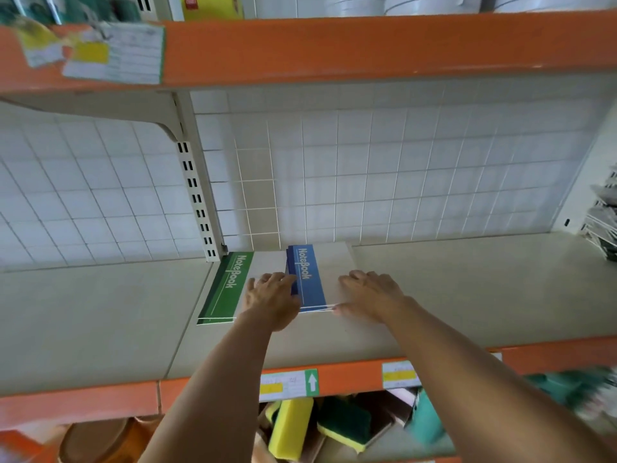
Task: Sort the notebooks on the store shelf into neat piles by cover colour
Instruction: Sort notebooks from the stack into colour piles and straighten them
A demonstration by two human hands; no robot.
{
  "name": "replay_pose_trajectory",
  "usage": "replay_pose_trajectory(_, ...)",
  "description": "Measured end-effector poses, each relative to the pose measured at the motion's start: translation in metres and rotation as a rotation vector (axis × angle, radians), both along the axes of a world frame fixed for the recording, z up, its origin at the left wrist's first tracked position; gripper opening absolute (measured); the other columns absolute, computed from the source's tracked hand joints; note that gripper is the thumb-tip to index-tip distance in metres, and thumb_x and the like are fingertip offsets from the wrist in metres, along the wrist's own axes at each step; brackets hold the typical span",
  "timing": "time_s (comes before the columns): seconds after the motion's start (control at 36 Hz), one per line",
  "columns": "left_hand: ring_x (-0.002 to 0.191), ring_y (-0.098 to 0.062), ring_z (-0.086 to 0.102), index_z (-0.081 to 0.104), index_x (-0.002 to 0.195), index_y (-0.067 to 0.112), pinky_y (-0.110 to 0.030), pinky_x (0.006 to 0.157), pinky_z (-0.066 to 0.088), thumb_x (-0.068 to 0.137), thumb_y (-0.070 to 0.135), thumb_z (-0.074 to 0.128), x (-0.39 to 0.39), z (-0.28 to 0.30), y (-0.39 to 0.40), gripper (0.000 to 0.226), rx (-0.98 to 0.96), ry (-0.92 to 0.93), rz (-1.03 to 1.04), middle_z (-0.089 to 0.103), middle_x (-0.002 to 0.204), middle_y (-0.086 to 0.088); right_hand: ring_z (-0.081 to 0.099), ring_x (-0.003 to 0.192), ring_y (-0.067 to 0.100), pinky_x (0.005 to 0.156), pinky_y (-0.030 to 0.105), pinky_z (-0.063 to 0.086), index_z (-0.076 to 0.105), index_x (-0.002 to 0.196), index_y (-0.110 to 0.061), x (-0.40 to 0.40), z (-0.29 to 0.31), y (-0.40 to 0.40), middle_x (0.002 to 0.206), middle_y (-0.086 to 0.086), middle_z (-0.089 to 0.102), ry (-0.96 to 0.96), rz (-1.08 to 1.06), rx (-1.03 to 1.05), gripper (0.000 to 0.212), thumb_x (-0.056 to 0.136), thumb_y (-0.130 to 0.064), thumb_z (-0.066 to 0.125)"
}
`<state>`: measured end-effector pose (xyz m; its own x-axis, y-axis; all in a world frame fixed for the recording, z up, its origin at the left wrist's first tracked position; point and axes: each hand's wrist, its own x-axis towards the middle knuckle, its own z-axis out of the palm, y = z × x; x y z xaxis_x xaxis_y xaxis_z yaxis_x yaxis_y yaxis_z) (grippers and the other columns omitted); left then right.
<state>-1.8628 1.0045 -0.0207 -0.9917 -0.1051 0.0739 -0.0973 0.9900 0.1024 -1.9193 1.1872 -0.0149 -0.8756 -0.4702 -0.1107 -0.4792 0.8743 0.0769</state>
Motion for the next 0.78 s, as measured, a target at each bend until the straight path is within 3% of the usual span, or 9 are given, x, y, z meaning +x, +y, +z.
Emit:
replay_pose_trajectory(0.19, 0.139, -0.025, 0.028, 0.025, 0.148, 0.022, -0.046, 0.113, 0.026, 0.096, 0.049, 0.041, 0.005, -0.006, -0.020, 0.061, 0.053, -0.150, -0.016, 0.032, 0.151, -0.001, 0.039, 0.129, 0.029, 0.102, 0.042, 0.032, 0.038, 0.138, -0.021, -0.002, 0.002, -0.003, 0.146, 0.006, 0.037, -0.036, -0.017, -0.002, 0.063, 0.090, -0.062, 0.044)
replay_pose_trajectory(0.53, 0.146, -0.025, 0.011, 0.013, 0.153, 0.020, -0.045, 0.117, 0.014, 0.095, 0.063, 0.024, 0.012, -0.010, -0.023, 0.073, -0.036, -0.184, 0.004, 0.012, 0.160, -0.003, 0.039, 0.129, 0.027, 0.101, 0.040, 0.034, 0.040, 0.135, -0.019, -0.001, 0.000, -0.006, 0.144, 0.007, 0.039, -0.049, -0.043, -0.034, 0.062, 0.090, -0.060, 0.047)
replay_pose_trajectory(0.78, 0.139, -0.024, 0.027, 0.024, 0.148, 0.020, -0.041, 0.113, 0.020, 0.091, 0.065, 0.038, 0.005, -0.005, -0.004, 0.075, -0.059, -0.094, -0.085, 0.035, 0.150, -0.003, 0.038, 0.130, 0.028, 0.104, 0.040, 0.034, 0.035, 0.142, -0.018, -0.001, -0.001, -0.009, 0.147, 0.007, 0.035, -0.090, -0.060, -0.077, 0.064, 0.091, -0.054, 0.050)
